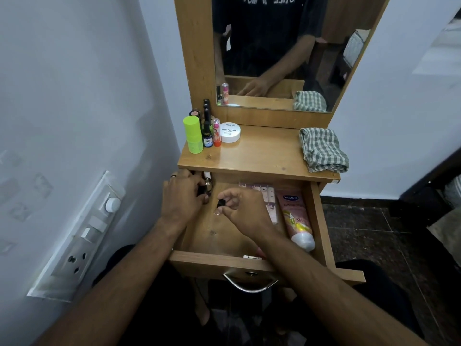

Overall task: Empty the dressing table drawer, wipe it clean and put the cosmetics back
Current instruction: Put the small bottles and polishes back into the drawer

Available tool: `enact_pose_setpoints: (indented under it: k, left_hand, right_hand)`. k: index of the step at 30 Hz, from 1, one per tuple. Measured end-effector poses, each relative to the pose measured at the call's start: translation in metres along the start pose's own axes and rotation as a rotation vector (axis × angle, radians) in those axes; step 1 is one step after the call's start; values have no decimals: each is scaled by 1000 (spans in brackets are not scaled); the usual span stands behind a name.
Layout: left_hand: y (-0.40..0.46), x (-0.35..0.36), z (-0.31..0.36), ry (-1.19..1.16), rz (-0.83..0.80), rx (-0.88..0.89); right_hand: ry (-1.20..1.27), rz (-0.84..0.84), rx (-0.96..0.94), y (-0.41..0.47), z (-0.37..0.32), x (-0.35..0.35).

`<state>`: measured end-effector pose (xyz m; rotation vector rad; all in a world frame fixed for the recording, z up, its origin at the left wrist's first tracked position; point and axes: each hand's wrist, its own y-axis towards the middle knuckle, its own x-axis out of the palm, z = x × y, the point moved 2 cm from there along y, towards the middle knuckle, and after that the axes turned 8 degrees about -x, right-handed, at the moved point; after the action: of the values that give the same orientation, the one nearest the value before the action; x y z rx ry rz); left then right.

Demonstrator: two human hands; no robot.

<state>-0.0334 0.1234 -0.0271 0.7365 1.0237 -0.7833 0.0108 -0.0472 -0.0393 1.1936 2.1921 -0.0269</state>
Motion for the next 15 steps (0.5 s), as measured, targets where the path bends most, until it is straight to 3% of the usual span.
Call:
enact_pose_setpoints:
  k: [5,10,15]
  left_hand:
    - [-1,2,-5,-109,7,0]
    - [-5,1,-8,-356,105,37]
    - [-5,1,-11,-467,78,68]
  right_hand:
    - [-78,-23,-124,8,-8,17]
    - [-58,3,-139,19,-8,31]
    - [-113,-13,-161,25,-7,40]
